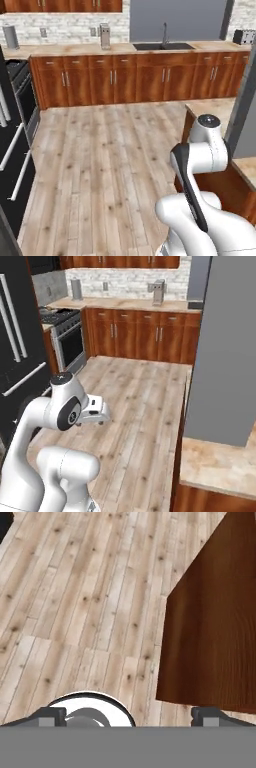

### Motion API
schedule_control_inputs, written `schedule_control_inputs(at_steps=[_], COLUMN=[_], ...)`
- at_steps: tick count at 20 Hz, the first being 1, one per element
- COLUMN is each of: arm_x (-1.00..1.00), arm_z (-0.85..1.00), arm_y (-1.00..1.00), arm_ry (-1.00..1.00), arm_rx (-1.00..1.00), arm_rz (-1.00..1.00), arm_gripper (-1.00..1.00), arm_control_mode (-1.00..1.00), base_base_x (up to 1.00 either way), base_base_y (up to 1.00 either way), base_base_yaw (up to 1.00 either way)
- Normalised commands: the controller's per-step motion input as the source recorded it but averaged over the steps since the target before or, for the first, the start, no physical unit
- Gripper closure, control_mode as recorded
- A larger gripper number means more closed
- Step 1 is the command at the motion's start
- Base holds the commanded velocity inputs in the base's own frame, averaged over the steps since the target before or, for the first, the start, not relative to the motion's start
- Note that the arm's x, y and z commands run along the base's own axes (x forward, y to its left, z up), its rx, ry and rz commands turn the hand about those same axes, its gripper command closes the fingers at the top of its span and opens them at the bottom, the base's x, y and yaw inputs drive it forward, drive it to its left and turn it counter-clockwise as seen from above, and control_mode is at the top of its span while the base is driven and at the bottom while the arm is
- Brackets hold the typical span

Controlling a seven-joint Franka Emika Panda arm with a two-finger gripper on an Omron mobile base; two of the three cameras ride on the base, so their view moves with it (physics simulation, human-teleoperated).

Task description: Take the chicken drumsticks from the pan and place one on each plate on the dining counter.

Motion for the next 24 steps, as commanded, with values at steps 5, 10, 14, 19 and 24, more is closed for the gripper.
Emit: schedule_control_inputs(at_steps=[5,10,14,19,24], arm_x=[0.0,0.0,0.0,0.0,0.0], arm_z=[0.0,0.0,0.0,0.0,0.0], arm_y=[0.0,0.0,0.0,0.0,0.0], arm_ry=[0.0,0.0,0.0,0.0,0.0], arm_rx=[0.0,0.0,0.0,0.0,0.0], arm_rz=[0.0,0.0,0.0,0.0,0.0], arm_gripper=[-1.0,-1.0,-1.0,-1.0,-1.0], arm_control_mode=[1.0,1.0,1.0,1.0,1.0], base_base_x=[1.0,1.0,1.0,1.0,1.0], base_base_y=[0.72,0.37,0.08,0.05,0.22], base_base_yaw=[-0.2,-0.01,0.05,0.1,0.18])
